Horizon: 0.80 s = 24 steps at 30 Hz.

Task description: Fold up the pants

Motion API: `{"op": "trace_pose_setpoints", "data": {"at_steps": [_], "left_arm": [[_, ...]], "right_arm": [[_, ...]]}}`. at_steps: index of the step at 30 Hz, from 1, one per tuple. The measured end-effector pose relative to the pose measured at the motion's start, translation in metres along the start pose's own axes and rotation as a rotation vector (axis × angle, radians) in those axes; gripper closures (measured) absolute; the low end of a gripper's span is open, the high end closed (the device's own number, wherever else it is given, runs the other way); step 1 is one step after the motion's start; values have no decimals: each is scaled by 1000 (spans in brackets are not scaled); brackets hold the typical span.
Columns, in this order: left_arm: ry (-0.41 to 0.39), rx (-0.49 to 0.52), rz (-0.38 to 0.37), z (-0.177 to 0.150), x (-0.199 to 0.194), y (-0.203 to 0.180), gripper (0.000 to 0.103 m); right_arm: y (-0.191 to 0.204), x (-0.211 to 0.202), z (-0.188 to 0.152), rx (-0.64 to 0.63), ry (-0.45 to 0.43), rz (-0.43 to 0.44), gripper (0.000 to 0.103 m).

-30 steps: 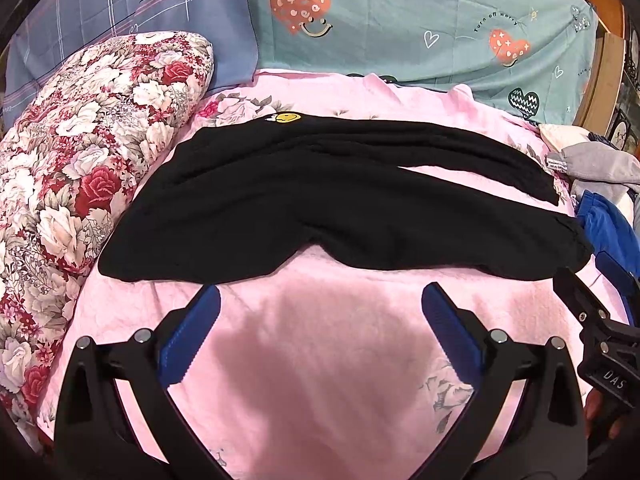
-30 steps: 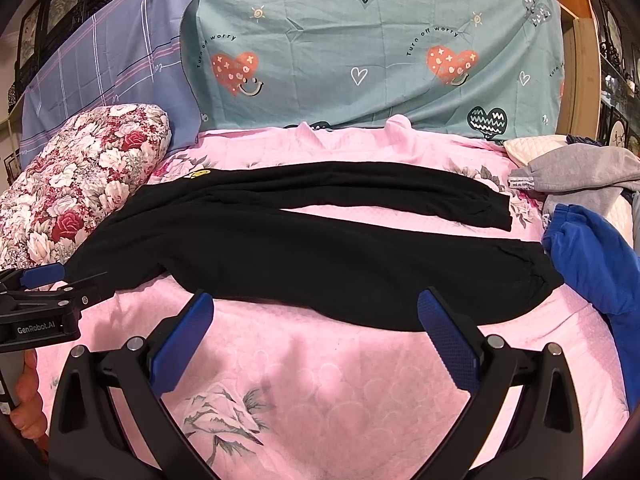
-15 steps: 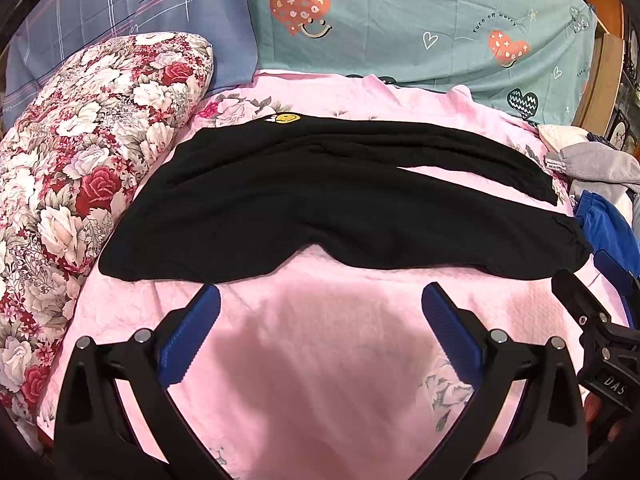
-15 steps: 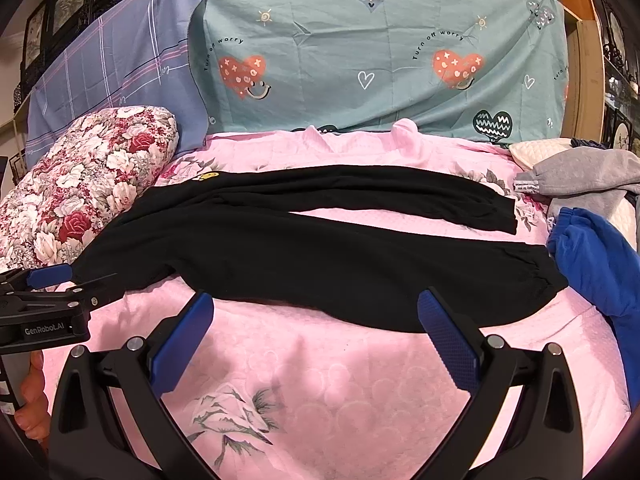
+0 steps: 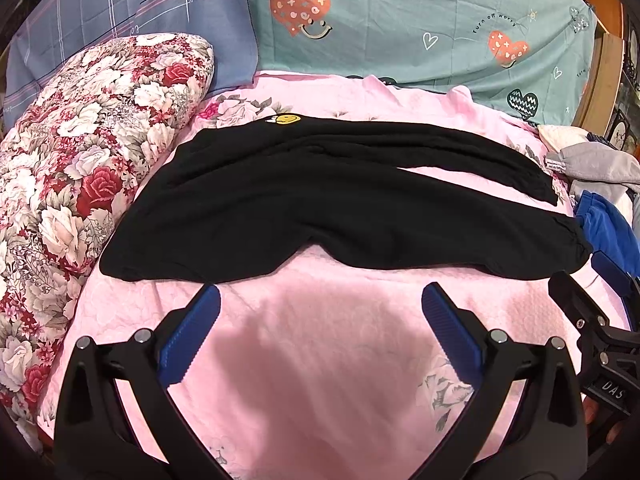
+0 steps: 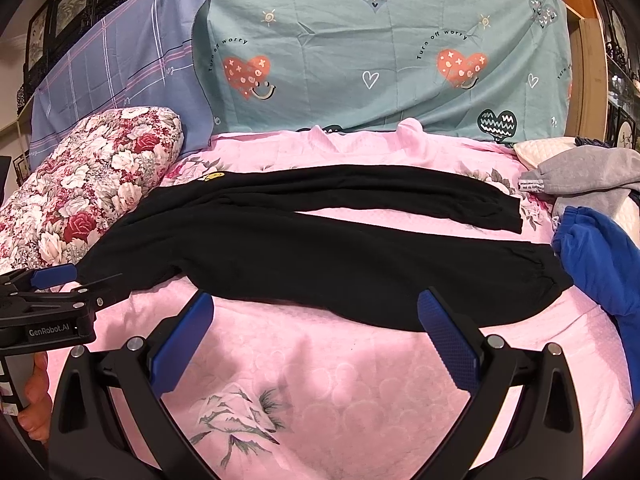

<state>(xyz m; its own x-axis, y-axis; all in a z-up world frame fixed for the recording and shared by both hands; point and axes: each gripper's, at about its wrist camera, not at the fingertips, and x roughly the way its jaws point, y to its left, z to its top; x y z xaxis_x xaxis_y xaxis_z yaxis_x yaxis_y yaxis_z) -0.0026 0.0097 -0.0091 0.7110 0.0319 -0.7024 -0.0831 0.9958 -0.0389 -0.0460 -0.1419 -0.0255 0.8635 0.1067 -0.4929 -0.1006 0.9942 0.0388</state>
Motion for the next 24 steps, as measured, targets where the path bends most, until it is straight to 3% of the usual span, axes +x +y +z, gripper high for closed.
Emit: {"op": "trace_pose_setpoints", "data": {"at_steps": [22, 24], "left_arm": [[0, 2, -3, -1, 2, 3, 2], [12, 11, -40, 4, 7, 9, 2]], "right_arm": [[1, 1, 0, -2, 8, 15, 1], [0, 4, 0, -7, 21, 19, 1]]}}
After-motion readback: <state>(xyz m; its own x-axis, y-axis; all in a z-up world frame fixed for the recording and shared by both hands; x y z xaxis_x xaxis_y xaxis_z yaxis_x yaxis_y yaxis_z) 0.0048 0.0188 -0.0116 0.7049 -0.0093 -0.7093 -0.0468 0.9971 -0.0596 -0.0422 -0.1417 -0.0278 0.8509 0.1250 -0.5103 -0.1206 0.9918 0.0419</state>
